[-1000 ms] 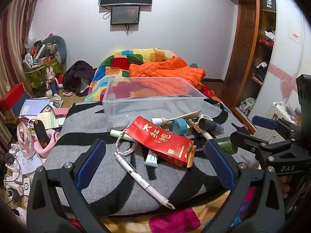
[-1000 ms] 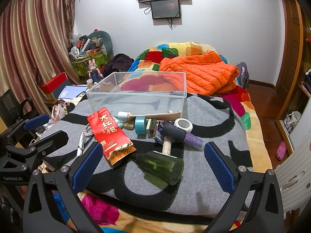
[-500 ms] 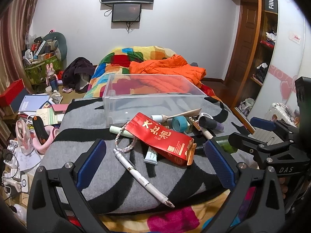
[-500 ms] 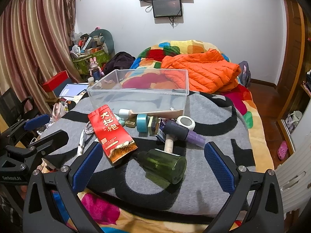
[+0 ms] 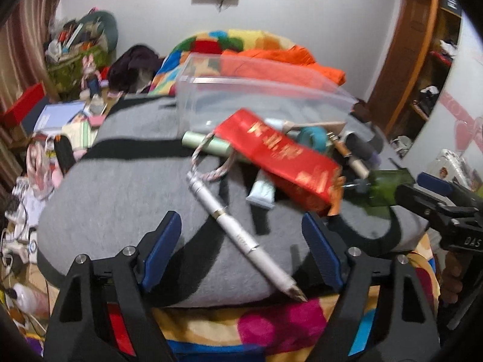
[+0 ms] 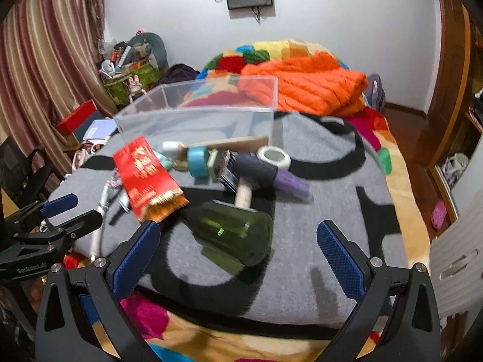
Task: Organize objects
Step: 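Grasp the white pen with the left tool while the right tool grasps the green glass bottle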
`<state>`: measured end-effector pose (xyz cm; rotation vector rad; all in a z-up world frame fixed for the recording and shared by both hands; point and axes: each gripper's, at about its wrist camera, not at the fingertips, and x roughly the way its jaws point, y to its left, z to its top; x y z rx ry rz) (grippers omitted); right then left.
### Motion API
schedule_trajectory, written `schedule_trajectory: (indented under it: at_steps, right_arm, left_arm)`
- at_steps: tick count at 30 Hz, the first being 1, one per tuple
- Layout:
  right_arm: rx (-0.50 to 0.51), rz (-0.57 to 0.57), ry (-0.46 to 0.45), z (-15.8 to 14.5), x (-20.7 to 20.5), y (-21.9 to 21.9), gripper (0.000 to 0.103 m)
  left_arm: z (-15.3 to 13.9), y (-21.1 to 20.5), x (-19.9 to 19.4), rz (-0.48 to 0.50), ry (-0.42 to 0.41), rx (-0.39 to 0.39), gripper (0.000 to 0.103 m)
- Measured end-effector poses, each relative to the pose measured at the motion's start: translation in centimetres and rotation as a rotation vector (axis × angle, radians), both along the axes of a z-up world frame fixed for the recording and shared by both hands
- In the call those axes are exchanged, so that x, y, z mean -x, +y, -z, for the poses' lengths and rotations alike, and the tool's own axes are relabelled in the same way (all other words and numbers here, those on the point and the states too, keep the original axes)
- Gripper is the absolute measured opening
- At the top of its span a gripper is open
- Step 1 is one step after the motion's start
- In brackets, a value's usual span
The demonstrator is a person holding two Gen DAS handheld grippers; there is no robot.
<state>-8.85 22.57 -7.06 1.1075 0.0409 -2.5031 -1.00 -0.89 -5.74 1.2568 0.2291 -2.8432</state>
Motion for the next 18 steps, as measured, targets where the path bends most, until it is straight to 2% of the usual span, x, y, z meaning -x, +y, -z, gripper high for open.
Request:
schedule_trajectory:
  at_steps: [4,6,9,11,13,14,16,18]
  right_arm:
    - [0.021,0.007,-0.029,0.6,1.0,-0.1,0.097]
    - [0.022,0.007,-0.03,0.8,1.5,-0.5,0.095]
    - [0.026,-0.003,-0.044,1.2,2.1,-1.2,0.091]
    - [0.031,-0.008,-0.06,1.7,2.5,-1.5,0.085]
    - [0.023,-0.005,-0.073,2.1,2.6,-1.7,0.072]
    - [0.034,-0.006,-0.077,2.2,2.6,-1.6,0.071]
    - [0.063,0.001,-0.082,2.1,2.5,-1.2,0.063]
    - [0.069,0.009,-0.078,2.0,2.5,-0.9,0.06]
  left_arm:
    - [1.4,-1.0,1.1,-0.061,-0.032,-0.01,0.074]
    - [1.5,-1.2,1.3,-0.079,-0.021,0.007,0.07]
    - [1.7,-1.3,1.5,-0.088,-0.018,0.044,0.058]
    - [1.8,-1.3,1.3,-0.076,-0.008,0.085,0.048]
    - [1.8,-1.6,1.1,-0.06,-0.002,0.099,0.04]
    - [1.8,-1.9,0.9,-0.054,-0.001,0.108,0.034]
    - [1.7,-2.4,0.8,-0.046,-0.002,0.119,0.029]
    - [1.7,-3.1,0.7,-0.042,-0.005,0.126,0.021]
